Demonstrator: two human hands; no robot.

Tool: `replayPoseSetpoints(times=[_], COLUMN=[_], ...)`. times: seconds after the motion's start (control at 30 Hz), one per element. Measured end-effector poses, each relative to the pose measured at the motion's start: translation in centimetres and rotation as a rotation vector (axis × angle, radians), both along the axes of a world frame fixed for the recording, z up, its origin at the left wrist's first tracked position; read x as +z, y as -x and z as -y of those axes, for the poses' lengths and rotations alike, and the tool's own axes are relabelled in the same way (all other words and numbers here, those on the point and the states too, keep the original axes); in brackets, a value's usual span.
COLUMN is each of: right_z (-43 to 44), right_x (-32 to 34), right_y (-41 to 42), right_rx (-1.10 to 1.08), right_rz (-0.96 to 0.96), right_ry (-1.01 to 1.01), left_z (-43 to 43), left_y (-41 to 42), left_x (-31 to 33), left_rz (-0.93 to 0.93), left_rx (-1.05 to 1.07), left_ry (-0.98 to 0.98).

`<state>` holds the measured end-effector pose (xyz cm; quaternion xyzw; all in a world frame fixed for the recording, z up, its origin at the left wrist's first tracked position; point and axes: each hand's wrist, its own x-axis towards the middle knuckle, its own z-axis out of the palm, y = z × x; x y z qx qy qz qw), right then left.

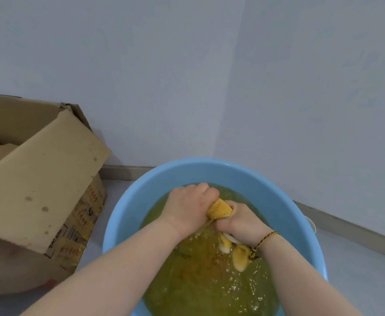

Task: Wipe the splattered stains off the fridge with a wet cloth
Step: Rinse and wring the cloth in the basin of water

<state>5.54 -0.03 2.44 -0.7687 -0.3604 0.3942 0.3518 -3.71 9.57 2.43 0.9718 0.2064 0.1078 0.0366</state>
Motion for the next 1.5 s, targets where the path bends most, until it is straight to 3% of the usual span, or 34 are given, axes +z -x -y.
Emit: replayPoseSetpoints(times=[0.1,0.2,0.3,0.43,0.53,0.67,0.73,0.8,0.87,0.97,1.0,1.07,1.17,1.23,1.33,1.43,1.5], right_z=[1.5,1.4,0.5,-0.9,-1.5,-0.8,-0.5,-0.3,0.0,-0.1,-0.2,-0.5,-0.9,-0.8,-0.7,-1.0,-1.5], right_x=[0.4,0.7,0.3,0.4,0.5,0.4,0.3,0.6,1.0,-0.8,-1.7,-2.8,-3.2,-3.1,-1.8,-1.5,-1.6], right_y=[-0.4,-0.2,0.9,2.9,3.2,2.2,1.8,1.5,1.0,0.5,0.8,1.7,2.6,3.4,4.6,4.6,4.4], right_rx=[-0.135,-0.201,-0.383,-0.413,-0.282,-0.080,-0.045,-0.020,-0.016,-0.026,-0.004,0.017,-0.025,-0.138,-0.344,-0.431,-0.444], right_rz=[-0.558,-0.635,-0.810,-1.103,-1.049,-0.890,-0.795,-0.556,-0.015,1.061,1.275,1.418,1.256,1.065,0.788,0.190,-0.022], right_ry=[-0.223,-0.384,-0.519,-0.614,-0.518,-0.407,-0.361,-0.326,-0.216,-0.078,-0.138,-0.318,-0.455,-0.407,-0.308,-0.264,-0.288], left_z=[-0.4,-0.7,0.1,2.6,3.1,2.8,2.7,2.1,1.3,2.1,2.7,3.8,3.8,3.3,3.0,2.6,2.1], left_y=[0.4,0.6,0.7,-0.7,-1.2,-1.2,-0.9,-0.1,0.8,1.1,0.8,0.2,-0.4,-0.7,-1.4,-1.7,-1.8], left_x=[0.2,0.1,0.3,-0.4,-1.2,-1.6,-1.2,-0.7,0.0,0.5,0.6,0.6,0.2,0.5,0.8,1.2,1.2], left_rz=[0.081,0.145,0.316,0.683,0.853,0.840,0.790,0.652,0.535,0.536,0.574,0.619,0.793,0.902,0.926,0.897,0.844], left_rx=[0.121,0.071,0.057,0.210,0.373,0.349,0.332,0.297,0.245,0.325,0.385,0.541,0.636,0.700,0.598,0.445,0.393], left_ry=[0.456,1.127,1.568,1.560,1.397,1.449,1.520,1.675,1.808,1.914,1.910,1.853,1.809,1.785,1.609,1.407,1.302])
